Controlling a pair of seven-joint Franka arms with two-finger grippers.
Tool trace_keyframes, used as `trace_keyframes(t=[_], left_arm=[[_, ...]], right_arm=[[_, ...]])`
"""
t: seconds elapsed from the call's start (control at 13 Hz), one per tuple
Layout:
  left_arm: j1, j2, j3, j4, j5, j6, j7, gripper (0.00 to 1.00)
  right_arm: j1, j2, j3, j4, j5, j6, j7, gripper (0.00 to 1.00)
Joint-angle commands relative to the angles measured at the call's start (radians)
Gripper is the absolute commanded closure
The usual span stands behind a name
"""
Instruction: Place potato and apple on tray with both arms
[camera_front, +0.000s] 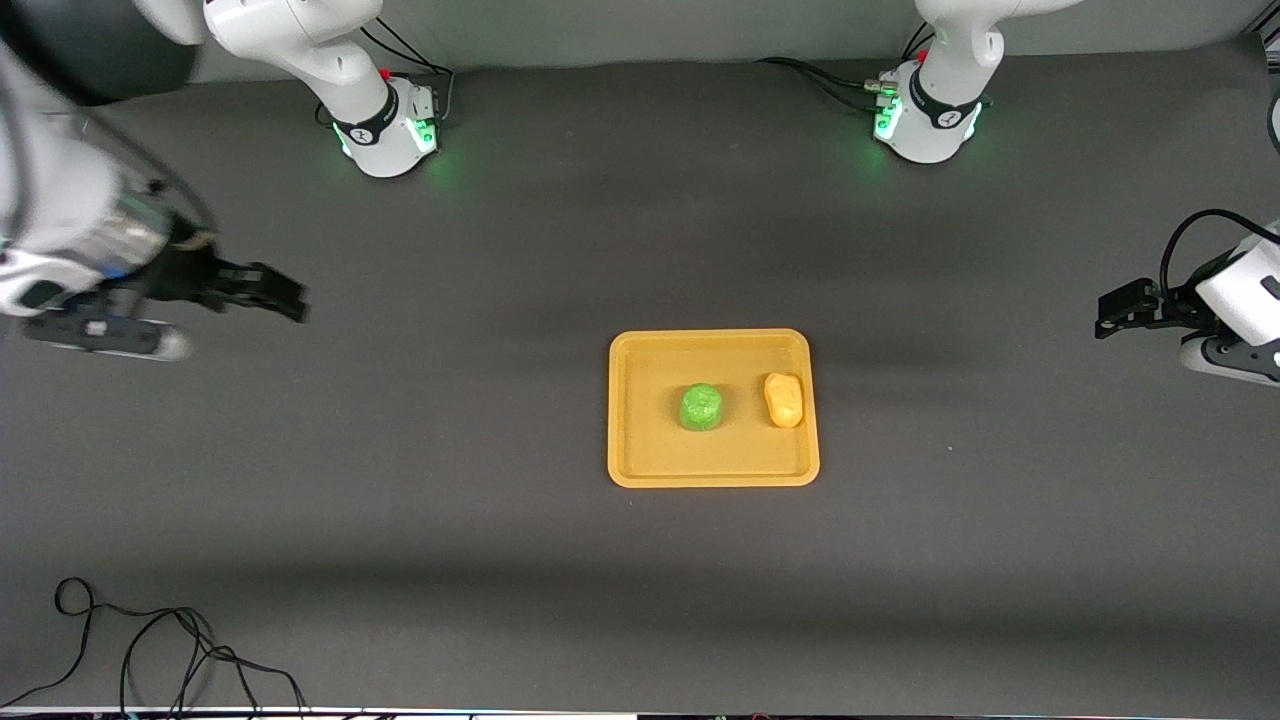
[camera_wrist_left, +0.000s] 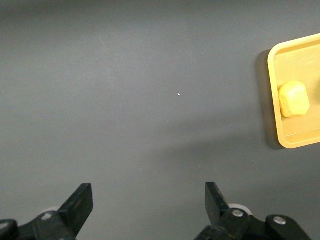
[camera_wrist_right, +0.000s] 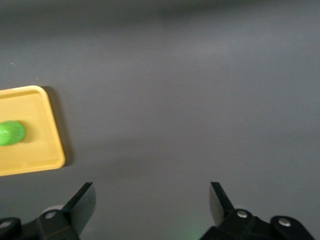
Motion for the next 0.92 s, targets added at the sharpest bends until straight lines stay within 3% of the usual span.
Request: trace_keyframes(t=[0.0,0.23,0.85], left_arm=[[0.008,-0.012,-0.003,-0.008,-0.012,-0.006,0.004,0.00],[0.014,-0.011,-0.003,-0.009,-0.012,-0.006,0.004,0.00],[-0.009,-0.017,-0.012,0.023,0.003,-0.013,-0.030,0.02]], right_arm=[[-0.180,-0.043,0.095,-0.051,-0.033,0.026,-0.154,0.00],[-0.290,-0.045,0.121,-0.054,-0.033,0.027,-0.237,0.00],[-0.282,-0.052,0.109,-0.067,-0.036,0.050,-0.295,0.00]])
